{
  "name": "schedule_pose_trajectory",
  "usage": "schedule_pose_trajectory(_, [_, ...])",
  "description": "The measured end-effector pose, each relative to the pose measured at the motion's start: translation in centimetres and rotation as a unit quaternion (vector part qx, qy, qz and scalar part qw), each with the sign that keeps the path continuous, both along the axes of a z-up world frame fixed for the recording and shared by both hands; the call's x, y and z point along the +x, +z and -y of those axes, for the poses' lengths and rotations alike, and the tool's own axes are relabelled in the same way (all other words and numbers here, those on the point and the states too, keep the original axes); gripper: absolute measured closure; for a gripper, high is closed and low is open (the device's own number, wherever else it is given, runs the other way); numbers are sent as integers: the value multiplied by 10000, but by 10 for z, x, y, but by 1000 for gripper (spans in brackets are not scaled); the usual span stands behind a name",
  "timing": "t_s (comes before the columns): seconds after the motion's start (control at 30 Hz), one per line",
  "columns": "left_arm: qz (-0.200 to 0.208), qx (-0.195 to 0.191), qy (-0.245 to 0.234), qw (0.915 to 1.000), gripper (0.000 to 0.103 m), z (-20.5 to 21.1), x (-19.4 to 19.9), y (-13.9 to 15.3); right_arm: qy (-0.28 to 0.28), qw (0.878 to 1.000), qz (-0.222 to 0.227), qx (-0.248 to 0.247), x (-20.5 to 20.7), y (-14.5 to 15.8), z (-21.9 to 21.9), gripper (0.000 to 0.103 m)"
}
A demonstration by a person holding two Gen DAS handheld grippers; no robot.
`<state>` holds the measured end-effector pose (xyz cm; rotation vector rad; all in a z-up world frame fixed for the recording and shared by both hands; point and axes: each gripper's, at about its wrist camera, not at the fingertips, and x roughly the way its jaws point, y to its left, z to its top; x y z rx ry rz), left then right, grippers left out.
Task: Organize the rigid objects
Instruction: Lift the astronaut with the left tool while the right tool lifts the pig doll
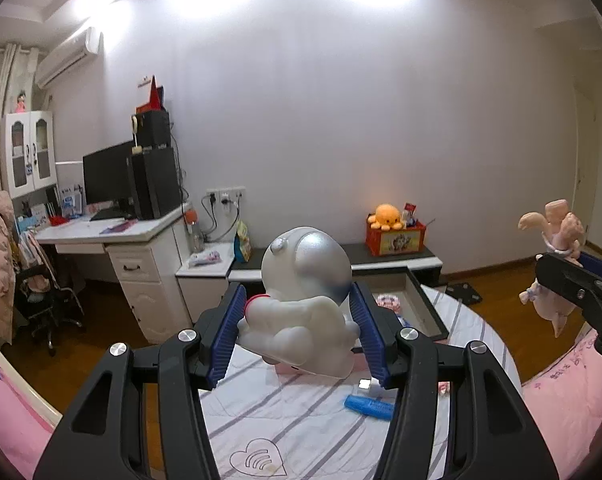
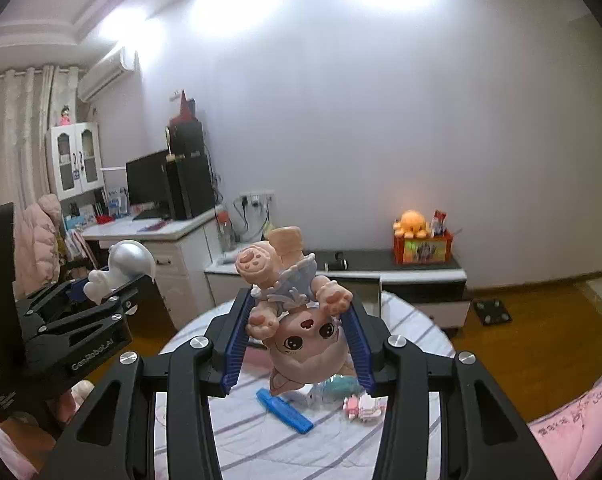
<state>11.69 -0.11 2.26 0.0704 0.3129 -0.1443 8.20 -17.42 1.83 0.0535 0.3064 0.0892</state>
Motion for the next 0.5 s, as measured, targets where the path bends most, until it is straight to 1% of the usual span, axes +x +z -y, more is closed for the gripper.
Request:
schedule_pose_trajectory(0.2, [170, -67, -11, 9998, 48, -4, -4, 7, -46, 9997, 251, -45, -8, 6, -4, 57])
schedule_pose_trajectory(0.37, [252, -50, 36, 9997, 48, -5, -2, 9, -39, 9997, 221, -19, -2, 5, -5, 57])
schedule_pose_trajectory(0.5, [192, -30, -12, 9998, 48, 0, 6, 6, -37, 9998, 177, -6, 3, 1, -3, 57])
